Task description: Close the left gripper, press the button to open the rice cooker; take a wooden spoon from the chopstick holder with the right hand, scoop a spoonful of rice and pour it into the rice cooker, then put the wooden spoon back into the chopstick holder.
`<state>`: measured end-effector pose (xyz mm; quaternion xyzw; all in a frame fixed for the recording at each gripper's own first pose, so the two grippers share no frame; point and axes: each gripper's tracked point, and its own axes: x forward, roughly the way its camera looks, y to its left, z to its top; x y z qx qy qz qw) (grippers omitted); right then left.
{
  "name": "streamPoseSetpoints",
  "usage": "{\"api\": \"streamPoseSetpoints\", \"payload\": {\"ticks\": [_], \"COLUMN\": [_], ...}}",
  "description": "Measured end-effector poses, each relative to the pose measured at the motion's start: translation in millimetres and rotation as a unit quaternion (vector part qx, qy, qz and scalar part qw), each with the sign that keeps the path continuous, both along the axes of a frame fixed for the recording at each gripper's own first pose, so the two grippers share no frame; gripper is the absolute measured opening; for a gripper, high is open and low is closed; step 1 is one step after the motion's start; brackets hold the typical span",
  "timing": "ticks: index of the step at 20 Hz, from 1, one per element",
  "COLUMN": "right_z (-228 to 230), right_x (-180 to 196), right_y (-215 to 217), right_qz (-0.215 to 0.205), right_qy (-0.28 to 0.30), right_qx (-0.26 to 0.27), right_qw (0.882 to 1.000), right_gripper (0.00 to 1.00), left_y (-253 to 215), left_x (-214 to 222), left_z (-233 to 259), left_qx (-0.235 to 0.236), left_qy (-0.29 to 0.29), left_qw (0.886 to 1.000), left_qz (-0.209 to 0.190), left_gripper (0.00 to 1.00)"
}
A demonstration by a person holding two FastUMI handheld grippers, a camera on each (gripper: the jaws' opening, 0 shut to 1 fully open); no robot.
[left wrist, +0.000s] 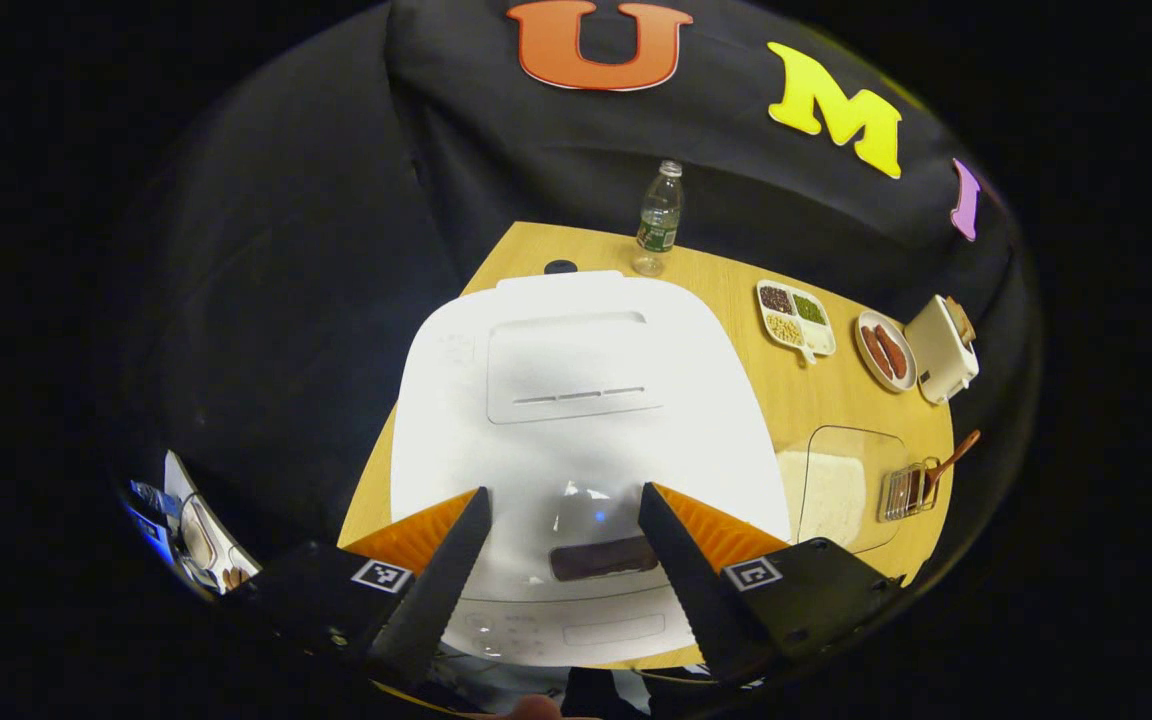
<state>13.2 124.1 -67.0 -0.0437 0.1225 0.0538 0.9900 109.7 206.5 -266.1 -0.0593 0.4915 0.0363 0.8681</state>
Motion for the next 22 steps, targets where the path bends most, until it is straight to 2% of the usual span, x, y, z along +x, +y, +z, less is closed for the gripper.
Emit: {"api": "streamPoseSetpoints", "payload": {"ticks": [5, 8, 12, 15, 19, 20, 22], "right_z": [2.9, 6.5, 7.8, 20.9, 37.2, 42.0, 50.1], "right_x": [6.4, 9.4, 9.6, 11.2, 13.0, 12.4, 10.8], "right_y": [6.2, 7.6, 2.7, -10.5, -14.6, -15.9, -20.4], "right_qz": [0.004, 0.006, 0.001, -0.019, -0.03, -0.032, -0.036], "right_qy": [0.003, -0.006, -0.016, -0.048, -0.074, -0.08, -0.092], "right_qx": [0.008, 0.005, 0.002, 0.005, 0.016, 0.022, 0.031], "right_qw": [1.0, 1.0, 1.0, 0.999, 0.997, 0.996, 0.995], "right_gripper": [1.0, 1.0, 1.0, 1.0, 1.0, 1.0, 1.0], "left_y": [-3.5, -2.1, 10.4, 8.9, -12.6, -21.6, -38.9], "left_x": [6.8, 10.5, 25.0, 31.6, 6.6, -7.3, -38.6], "left_z": [-2.4, 0.1, 21.7, 74.0, 166.5, 191.0, 225.4], "left_qx": [0.007, 0.005, 0.045, 0.071, 0.089, 0.09, 0.086], "left_qy": [-0.021, -0.036, -0.119, -0.225, -0.366, -0.398, -0.439], "left_qw": [0.999, 0.999, 0.992, 0.972, 0.926, 0.913, 0.894], "left_qz": [-0.024, -0.008, 0.007, 0.002, -0.003, -0.005, -0.014], "left_gripper": [0.99, 0.97, 0.96, 0.96, 0.96, 0.96, 0.96]}}
